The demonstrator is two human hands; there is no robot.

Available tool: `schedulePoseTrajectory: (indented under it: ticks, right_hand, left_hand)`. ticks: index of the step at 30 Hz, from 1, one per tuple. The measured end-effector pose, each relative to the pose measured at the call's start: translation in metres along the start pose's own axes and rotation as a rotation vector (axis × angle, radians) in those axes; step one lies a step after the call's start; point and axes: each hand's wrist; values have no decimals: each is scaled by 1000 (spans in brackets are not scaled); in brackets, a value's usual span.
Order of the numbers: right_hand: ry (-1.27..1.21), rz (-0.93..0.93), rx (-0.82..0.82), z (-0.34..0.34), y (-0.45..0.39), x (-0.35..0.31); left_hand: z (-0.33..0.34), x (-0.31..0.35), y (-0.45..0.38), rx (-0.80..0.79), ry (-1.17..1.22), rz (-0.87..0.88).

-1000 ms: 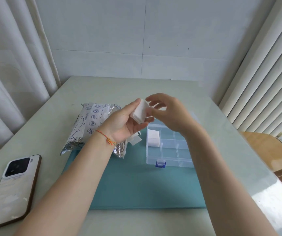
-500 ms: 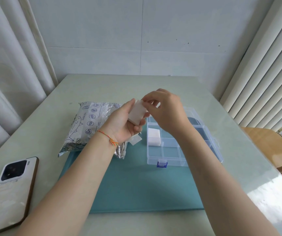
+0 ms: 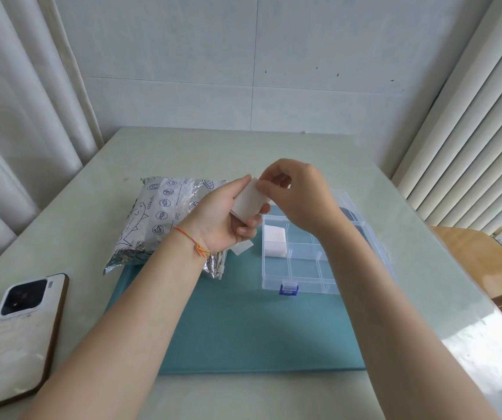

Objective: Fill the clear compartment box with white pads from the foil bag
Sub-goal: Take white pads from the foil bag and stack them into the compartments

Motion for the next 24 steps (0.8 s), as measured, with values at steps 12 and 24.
schedulePoseTrajectory:
  ticks: [12,24]
  right_hand:
    - [200,-61,-222,11,16,-22]
    - [151,-29,-188,8,13,-18]
  left_hand:
    - [1,0,-2,62,113,4]
    - [4,-5,-6,55,58,47]
Point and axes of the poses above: each hand's wrist, its own y-axis away from the middle knuckle, its own z-axis out of the palm, x = y × z, and after that the axes turned 7 degrees about -x, right-handed
